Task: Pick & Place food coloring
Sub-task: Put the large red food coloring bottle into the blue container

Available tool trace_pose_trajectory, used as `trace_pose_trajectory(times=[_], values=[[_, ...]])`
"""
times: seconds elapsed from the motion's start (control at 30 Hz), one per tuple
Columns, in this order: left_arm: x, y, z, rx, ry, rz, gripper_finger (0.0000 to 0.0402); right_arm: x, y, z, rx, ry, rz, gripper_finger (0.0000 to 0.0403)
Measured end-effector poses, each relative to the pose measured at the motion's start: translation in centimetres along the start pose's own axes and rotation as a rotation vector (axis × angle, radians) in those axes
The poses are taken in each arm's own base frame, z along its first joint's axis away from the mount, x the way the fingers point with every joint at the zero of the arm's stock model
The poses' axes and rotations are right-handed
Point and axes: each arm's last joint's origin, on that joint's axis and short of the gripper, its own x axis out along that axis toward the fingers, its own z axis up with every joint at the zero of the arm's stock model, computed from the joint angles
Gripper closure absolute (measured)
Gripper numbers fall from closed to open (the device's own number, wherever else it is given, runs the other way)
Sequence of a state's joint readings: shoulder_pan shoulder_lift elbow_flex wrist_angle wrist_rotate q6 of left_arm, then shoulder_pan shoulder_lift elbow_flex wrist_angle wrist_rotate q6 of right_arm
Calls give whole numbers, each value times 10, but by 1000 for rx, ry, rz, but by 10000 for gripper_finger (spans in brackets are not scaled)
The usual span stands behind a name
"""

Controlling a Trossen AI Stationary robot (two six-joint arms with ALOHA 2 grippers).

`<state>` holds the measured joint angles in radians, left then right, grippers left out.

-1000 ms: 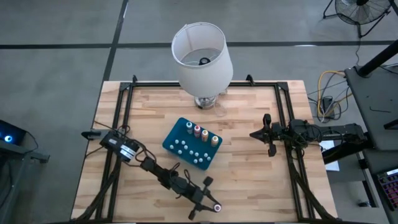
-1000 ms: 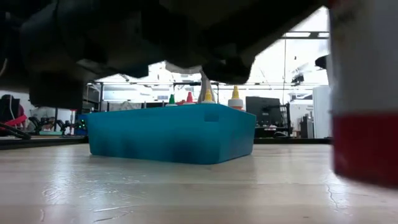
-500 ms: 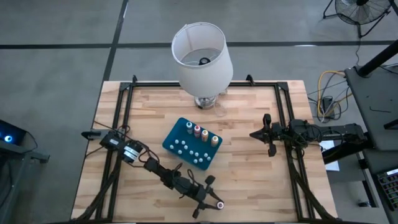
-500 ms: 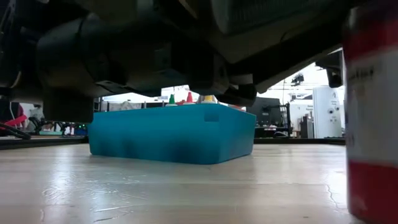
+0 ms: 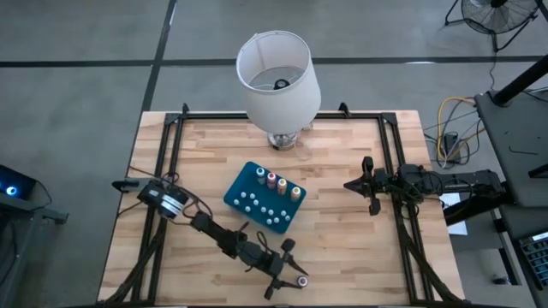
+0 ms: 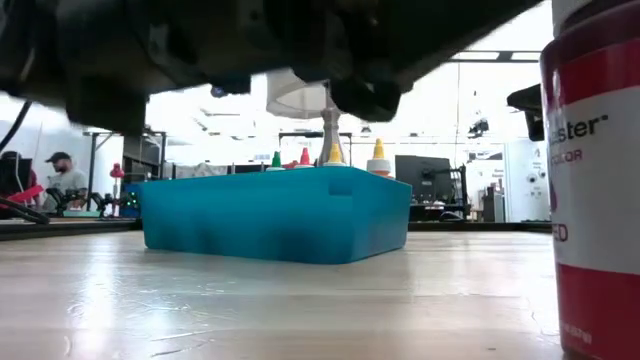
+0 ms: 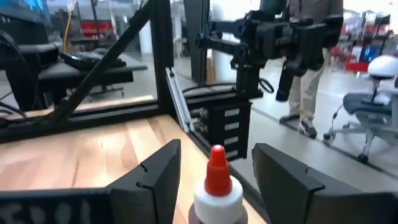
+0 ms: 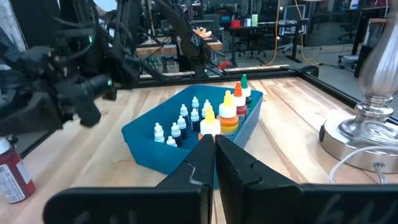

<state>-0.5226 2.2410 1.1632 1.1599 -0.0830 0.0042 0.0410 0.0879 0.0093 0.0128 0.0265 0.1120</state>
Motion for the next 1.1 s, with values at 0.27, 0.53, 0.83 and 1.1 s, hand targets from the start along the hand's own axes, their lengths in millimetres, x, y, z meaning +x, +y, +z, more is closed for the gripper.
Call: trace_pose_trajectory(times=[0.27, 0.53, 0.83, 1.1], values=[[-11, 5, 41, 24, 75, 5, 230, 0, 0, 0, 0, 0, 1, 394], [-17, 7, 101, 63, 182, 7, 229, 0, 0, 0, 0, 2, 0, 394], [-8, 6, 157, 94, 329, -15, 229, 0, 0, 0, 0, 6, -1, 394], [3, 10, 183, 102, 554, -22, 229, 0, 0, 0, 0, 5, -1, 394]])
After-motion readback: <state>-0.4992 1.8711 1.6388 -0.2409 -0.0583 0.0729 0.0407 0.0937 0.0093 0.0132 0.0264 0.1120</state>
